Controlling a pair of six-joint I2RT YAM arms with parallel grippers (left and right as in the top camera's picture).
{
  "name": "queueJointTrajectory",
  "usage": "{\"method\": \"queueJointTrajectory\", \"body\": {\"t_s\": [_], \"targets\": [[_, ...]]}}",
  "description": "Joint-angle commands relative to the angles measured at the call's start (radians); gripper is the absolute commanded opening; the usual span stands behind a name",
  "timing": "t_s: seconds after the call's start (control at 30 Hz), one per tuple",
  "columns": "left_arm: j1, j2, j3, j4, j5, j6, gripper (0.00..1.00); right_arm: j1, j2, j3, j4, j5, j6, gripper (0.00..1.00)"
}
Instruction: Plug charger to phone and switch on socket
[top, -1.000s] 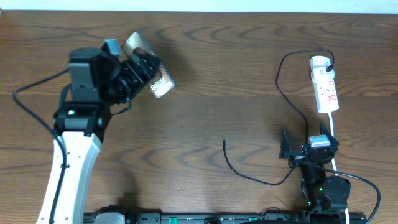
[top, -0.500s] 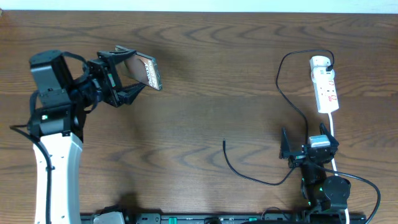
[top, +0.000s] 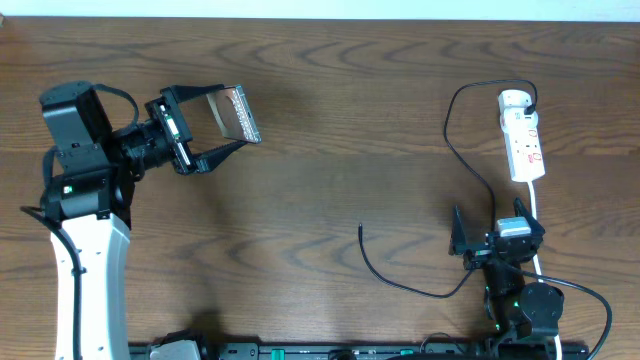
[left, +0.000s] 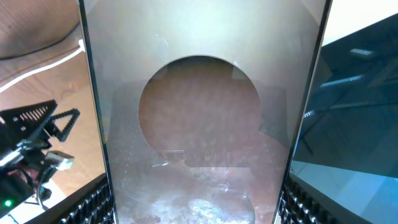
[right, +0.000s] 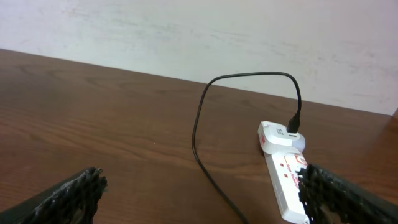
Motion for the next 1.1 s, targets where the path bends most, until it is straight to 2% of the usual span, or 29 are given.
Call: {"method": "queueJointTrajectory", "body": {"t_s": [0.0, 0.23, 0.37, 0.57, 0.73, 0.9, 1.07], "targets": [[0.005, -0.011, 0.045, 0.010, 0.047, -0.034, 0.08, 0.006, 0.000, -0.001, -0.005, 0.002, -0.007, 0.99], [0.005, -0.011, 0.045, 0.010, 0.034, -0.017, 0.08, 0.006, 0.000, -0.001, -0.005, 0.002, -0.007, 0.99], [0.005, -0.010, 0.045, 0.010, -0.011, 0.031, 0.07, 0.006, 0.000, -0.001, -0.005, 0.002, -0.007, 0.99], [0.004, -0.009, 0.044, 0.008, -0.132, 0.314, 0.07, 0.006, 0.000, -0.001, -0.005, 0.002, -0.007, 0.99], [0.000, -0.009, 0.040, -0.013, -0.234, 0.638, 0.07, 0.006, 0.000, -0.001, -0.005, 0.002, -0.007, 0.99], [-0.014, -0.007, 0.036, -0.165, -0.412, 0.871, 0.07, 0.006, 0.000, -0.001, -0.005, 0.002, -0.007, 0.99], [-0.037, 0.008, 0.035, -0.339, -0.674, 1.016, 0.07, 0.006, 0.000, -0.001, -0.005, 0.002, -0.007, 0.99]]}}
